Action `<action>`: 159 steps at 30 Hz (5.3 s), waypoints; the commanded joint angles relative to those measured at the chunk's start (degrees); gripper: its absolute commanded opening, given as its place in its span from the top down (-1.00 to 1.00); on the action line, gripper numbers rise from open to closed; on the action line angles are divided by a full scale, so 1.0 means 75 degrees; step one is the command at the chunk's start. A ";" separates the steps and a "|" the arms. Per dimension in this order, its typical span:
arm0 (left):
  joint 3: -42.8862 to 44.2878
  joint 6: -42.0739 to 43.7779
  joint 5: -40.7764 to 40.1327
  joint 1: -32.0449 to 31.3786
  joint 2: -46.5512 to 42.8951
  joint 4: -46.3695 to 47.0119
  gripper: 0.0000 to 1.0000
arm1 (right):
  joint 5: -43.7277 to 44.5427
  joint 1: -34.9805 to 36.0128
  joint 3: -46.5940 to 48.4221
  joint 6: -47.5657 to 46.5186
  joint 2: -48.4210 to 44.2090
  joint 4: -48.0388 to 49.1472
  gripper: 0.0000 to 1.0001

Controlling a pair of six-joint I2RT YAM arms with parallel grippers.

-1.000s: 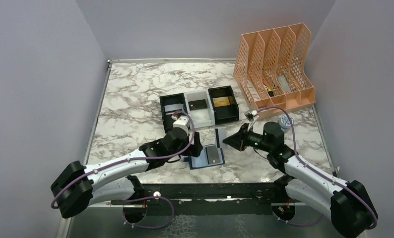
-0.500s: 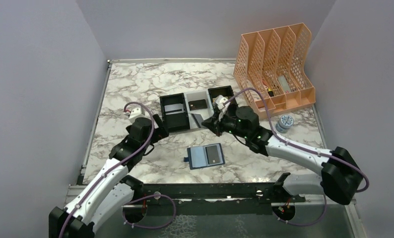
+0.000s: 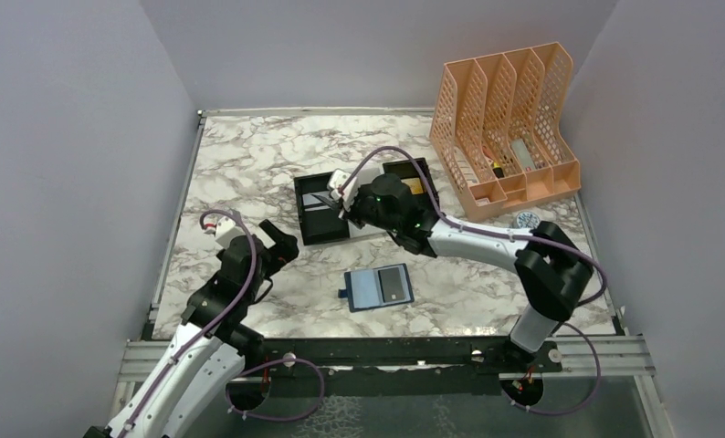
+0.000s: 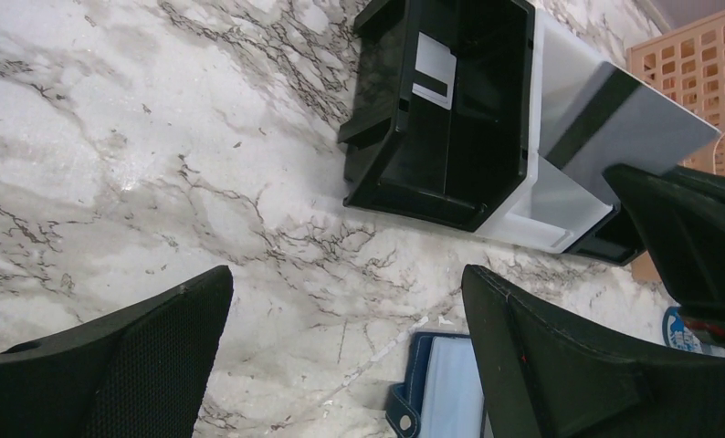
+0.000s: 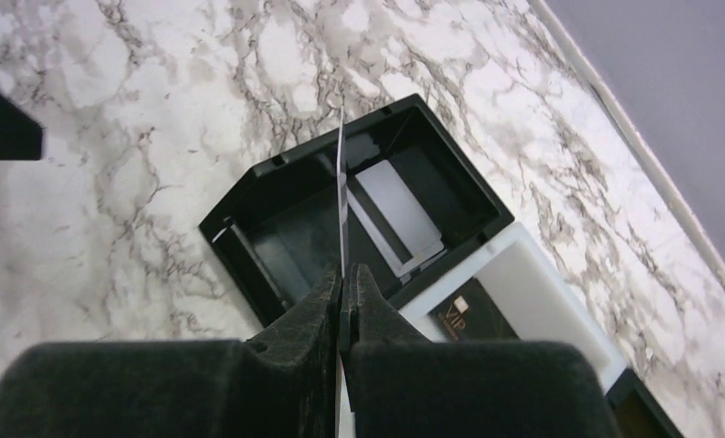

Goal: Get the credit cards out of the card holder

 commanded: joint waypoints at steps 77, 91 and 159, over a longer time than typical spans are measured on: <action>0.1073 0.0522 -0.0061 0.0021 -0.1278 -0.1109 -0.98 | 0.1335 0.0250 0.2656 -0.5026 0.3428 0.0144 0.41; 0.0622 0.1734 0.3665 0.0023 0.0251 0.1276 -0.98 | 0.3644 0.0038 -0.1953 0.3380 -0.1373 0.0963 0.24; -0.1241 -0.1122 0.2412 -0.3738 0.7217 0.8068 0.52 | 0.1016 -0.0212 -0.5413 0.8415 -0.2779 -0.1265 0.69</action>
